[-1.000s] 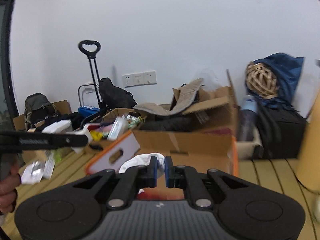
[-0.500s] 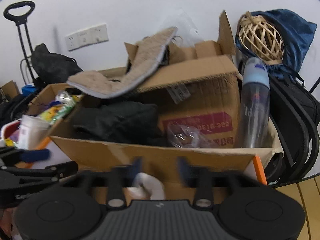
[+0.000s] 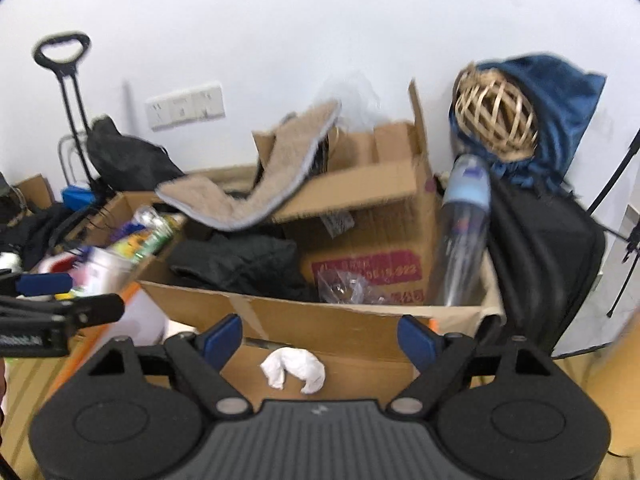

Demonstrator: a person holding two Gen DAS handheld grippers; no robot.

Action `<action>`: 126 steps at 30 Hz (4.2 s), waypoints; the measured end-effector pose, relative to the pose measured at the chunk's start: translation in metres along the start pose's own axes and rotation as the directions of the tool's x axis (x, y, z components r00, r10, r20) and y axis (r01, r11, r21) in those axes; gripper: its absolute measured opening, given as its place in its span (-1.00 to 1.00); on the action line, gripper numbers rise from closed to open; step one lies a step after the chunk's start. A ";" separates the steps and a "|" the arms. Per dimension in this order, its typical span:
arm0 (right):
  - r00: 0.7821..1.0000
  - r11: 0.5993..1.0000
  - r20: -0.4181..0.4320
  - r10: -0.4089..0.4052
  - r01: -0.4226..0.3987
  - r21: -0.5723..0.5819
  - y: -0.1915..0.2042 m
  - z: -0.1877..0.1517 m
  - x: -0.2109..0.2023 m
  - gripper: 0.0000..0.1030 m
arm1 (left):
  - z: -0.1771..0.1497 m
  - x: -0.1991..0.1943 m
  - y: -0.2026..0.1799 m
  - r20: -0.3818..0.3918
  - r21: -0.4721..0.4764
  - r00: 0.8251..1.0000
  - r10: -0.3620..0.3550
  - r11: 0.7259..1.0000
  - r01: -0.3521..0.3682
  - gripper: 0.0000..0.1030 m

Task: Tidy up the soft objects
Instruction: 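Carry both items into the cardboard box and open both tools, then move both tools back over the table items, then grasp the clear plastic bag with the left tool while the right tool grasps the white foam cylinder, then carry the bag and foam cylinder into the box and open both tools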

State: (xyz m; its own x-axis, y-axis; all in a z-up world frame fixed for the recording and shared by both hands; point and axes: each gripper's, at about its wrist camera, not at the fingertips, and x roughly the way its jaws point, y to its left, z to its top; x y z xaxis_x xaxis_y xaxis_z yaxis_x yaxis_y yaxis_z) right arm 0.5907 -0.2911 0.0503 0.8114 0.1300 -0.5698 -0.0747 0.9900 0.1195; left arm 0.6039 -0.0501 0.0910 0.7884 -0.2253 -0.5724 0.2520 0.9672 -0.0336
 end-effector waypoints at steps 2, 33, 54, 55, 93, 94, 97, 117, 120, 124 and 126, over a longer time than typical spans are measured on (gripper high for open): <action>1.000 1.000 0.023 0.009 -0.009 0.001 0.001 0.000 -0.036 0.64 | 0.002 -0.034 -0.005 0.023 -0.008 1.000 -0.010 1.000 0.010 0.93; 0.916 0.994 0.395 0.065 -0.023 -0.111 0.097 -0.400 -0.400 1.00 | -0.402 -0.402 -0.092 0.418 0.106 0.908 0.011 0.992 -0.061 1.00; 0.943 0.990 0.323 0.084 -0.041 -0.137 0.110 -0.458 -0.395 0.98 | -0.434 -0.397 -0.054 0.381 -0.113 0.906 0.186 0.982 -0.154 1.00; 0.945 0.990 0.317 0.082 -0.041 -0.133 0.108 -0.456 -0.393 0.97 | -0.432 -0.392 -0.053 0.370 -0.118 0.910 0.189 0.981 -0.155 1.00; 0.955 0.875 -0.109 0.277 -0.297 -0.382 0.175 -0.216 -0.108 -0.02 | -0.299 -0.199 0.039 0.006 -0.336 0.987 0.160 0.930 -0.149 -0.23; 0.955 0.879 -0.097 0.279 -0.295 -0.374 0.174 -0.215 -0.111 -0.03 | -0.298 -0.203 0.037 0.015 -0.334 0.987 0.159 0.931 -0.144 -0.23; 0.956 0.890 -0.029 0.291 -0.282 -0.359 0.169 -0.209 -0.132 -0.02 | -0.290 -0.225 0.028 0.069 -0.327 0.987 0.148 0.937 -0.118 -0.23; 0.903 0.957 0.382 0.196 -0.093 -0.273 0.095 -0.322 -0.396 0.02 | -0.328 -0.391 -0.081 0.395 -0.098 0.917 0.049 0.995 -0.011 -0.20; 0.899 0.974 0.403 0.170 -0.090 -0.210 0.089 -0.353 -0.417 0.02 | -0.343 -0.410 -0.087 0.430 -0.072 0.902 0.048 0.997 -0.019 -0.19; 0.893 0.983 0.434 0.119 -0.044 -0.179 0.091 -0.387 -0.434 0.02 | -0.356 -0.423 -0.092 0.442 -0.055 0.896 0.028 0.998 -0.004 -0.19; 0.895 0.985 0.431 0.117 -0.049 -0.165 0.090 -0.396 -0.437 0.02 | -0.358 -0.427 -0.093 0.449 -0.045 0.893 0.024 0.999 -0.004 -0.18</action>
State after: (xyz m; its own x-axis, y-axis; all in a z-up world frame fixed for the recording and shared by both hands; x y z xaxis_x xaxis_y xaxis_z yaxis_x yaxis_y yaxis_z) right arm -0.0004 -0.2374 -0.0120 0.9672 0.2082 -0.1456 -0.2088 0.9779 0.0118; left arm 0.0431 -0.0020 0.0455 0.9622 -0.2310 -0.1441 0.2232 0.9724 -0.0681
